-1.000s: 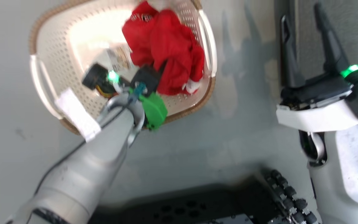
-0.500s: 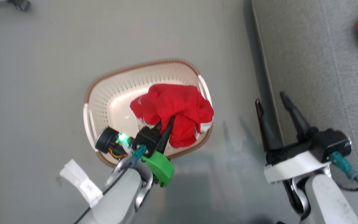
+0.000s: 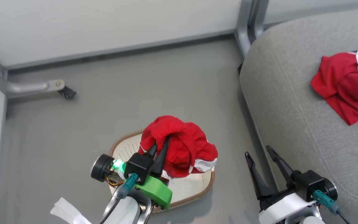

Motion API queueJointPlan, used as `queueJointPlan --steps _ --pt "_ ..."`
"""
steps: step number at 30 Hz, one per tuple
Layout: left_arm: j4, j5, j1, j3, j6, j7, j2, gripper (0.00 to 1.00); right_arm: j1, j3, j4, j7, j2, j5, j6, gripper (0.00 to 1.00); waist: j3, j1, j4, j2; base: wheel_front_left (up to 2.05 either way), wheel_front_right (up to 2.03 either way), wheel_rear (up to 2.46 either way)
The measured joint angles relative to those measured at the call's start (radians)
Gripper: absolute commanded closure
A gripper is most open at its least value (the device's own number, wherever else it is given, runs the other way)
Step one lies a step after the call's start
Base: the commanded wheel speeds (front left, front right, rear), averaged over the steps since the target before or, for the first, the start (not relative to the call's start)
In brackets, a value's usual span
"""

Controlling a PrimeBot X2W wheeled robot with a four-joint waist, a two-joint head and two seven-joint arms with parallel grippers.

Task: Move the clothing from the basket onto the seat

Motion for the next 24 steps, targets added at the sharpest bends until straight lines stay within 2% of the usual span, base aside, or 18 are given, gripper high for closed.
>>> queueJointPlan --steps 10,18,24 --pt "-0.081 0.025 0.014 0.026 -0.011 0.000 -0.001 1.00 0.000 0.045 -0.015 0.000 0.005 0.006 0.000 0.00 -0.139 0.0000 -0.011 0.0000 0.00 0.00 0.00" --pt "-0.093 0.044 0.014 -0.004 -0.039 0.000 -0.008 1.00 -0.025 0.164 -0.061 0.000 -0.005 -0.005 0.000 0.00 -0.148 0.0000 -0.017 0.0000 0.00 0.00 0.00" --pt "-0.114 0.037 0.004 -0.058 -0.065 0.000 -0.017 1.00 -0.051 0.190 -0.074 0.000 -0.008 0.004 0.000 0.00 -0.142 0.0000 -0.020 0.0000 0.00 0.00 0.00"
